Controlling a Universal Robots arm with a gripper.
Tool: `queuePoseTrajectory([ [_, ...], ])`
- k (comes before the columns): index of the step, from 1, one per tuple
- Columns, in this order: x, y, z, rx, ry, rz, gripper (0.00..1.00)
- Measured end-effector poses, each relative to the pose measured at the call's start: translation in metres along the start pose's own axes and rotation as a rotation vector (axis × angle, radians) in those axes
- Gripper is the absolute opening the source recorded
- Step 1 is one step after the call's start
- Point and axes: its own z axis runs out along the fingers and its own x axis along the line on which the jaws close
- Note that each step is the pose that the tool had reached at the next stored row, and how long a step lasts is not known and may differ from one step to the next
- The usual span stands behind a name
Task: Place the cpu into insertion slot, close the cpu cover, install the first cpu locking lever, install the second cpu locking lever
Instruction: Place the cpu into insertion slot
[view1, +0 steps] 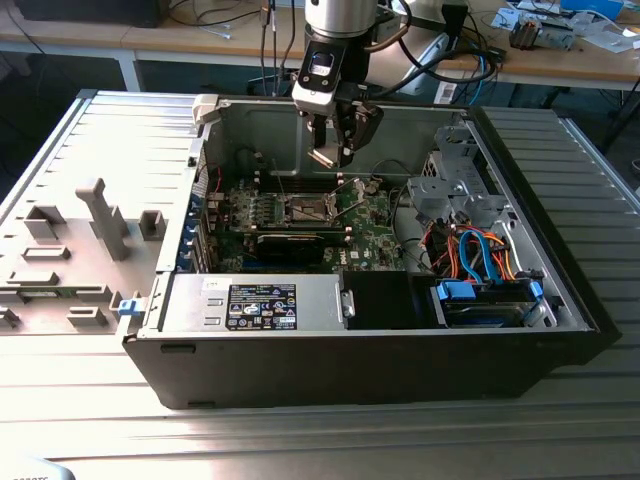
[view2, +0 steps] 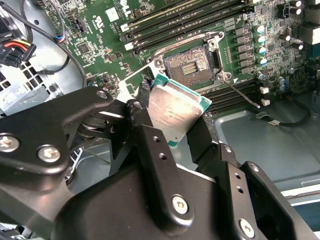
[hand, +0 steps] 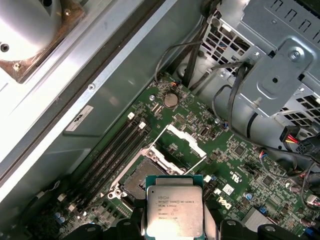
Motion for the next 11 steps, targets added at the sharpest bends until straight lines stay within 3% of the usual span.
queuePoseTrajectory([
  [11, 0.0, 0.0, 0.0, 0.0001, -0.0004, 0.006, 0.54],
])
